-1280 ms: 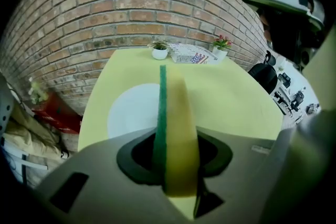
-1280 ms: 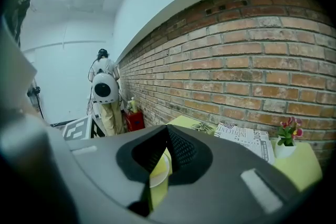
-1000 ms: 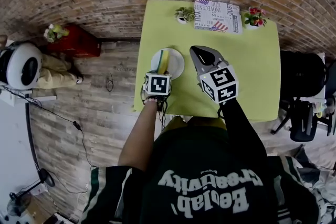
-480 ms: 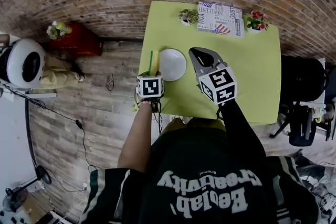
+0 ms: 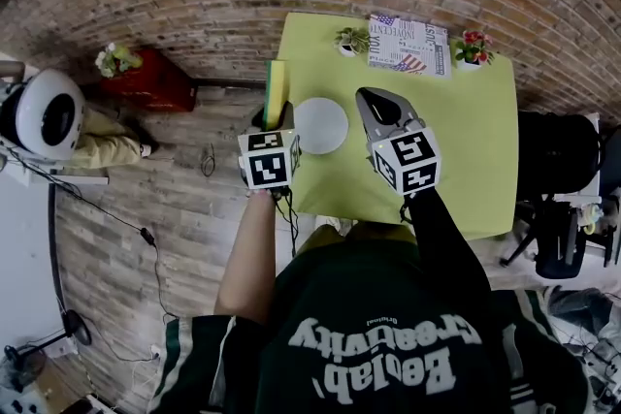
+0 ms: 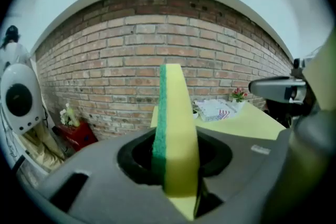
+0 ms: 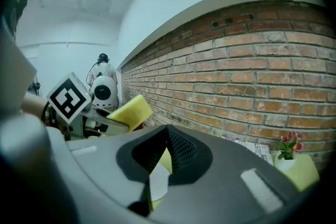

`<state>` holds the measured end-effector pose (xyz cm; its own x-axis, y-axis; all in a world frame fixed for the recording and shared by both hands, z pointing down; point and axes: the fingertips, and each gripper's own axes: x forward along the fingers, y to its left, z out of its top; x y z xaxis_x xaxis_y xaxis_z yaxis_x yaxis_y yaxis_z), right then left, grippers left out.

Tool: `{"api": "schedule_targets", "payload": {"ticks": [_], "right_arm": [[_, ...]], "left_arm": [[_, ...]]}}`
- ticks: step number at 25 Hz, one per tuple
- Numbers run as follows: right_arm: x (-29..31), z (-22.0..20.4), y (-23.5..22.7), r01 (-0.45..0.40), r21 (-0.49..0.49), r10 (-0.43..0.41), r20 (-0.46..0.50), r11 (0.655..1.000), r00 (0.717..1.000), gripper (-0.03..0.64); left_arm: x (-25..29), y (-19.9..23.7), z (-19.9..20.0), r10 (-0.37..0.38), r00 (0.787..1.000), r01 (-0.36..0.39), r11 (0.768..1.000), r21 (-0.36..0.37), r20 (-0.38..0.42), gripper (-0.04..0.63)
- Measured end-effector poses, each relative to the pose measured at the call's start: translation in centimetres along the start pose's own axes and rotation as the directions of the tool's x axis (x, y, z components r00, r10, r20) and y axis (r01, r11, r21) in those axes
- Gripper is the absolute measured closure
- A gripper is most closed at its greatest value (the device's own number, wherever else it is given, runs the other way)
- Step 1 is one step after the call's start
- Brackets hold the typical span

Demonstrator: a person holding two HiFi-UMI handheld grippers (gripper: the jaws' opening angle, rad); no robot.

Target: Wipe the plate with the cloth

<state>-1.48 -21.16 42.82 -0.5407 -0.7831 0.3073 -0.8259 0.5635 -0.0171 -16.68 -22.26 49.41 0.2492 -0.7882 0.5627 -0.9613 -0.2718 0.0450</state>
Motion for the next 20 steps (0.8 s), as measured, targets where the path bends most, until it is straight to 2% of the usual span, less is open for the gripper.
{"api": "schedule_targets", "payload": {"ticks": [4,10,16,20], "right_arm": [[-0.9,1.3,-0.1,0.035,-0.006,-0.035,0.041,0.999,0.999,0.603],[-2.2,3.3,-0.5,0.095,-0.015,-0.094,0.094,0.995,0.991,0.603],[-3.6,4.7,-0.3,0.135,-0.014,-0.131,0.140,0.991,0.981,0.603],[-4.6,5.7,0.3,0.176,-0.099,-0.157,0.173,0.979,0.972,0.604]], "left_arm": [[-3.0,0.2,4.9,0.026,0.988,-0.032,0.999,0.036,0.149,0.463],[-7.4,0.2,10.2,0.042,0.943,-0.075,0.993,0.088,0.329,0.463],[-10.6,0.5,12.6,0.059,0.901,-0.121,0.986,0.118,0.429,0.463],[-12.0,0.4,13.2,0.048,0.877,-0.128,0.982,0.137,0.478,0.463]]}}
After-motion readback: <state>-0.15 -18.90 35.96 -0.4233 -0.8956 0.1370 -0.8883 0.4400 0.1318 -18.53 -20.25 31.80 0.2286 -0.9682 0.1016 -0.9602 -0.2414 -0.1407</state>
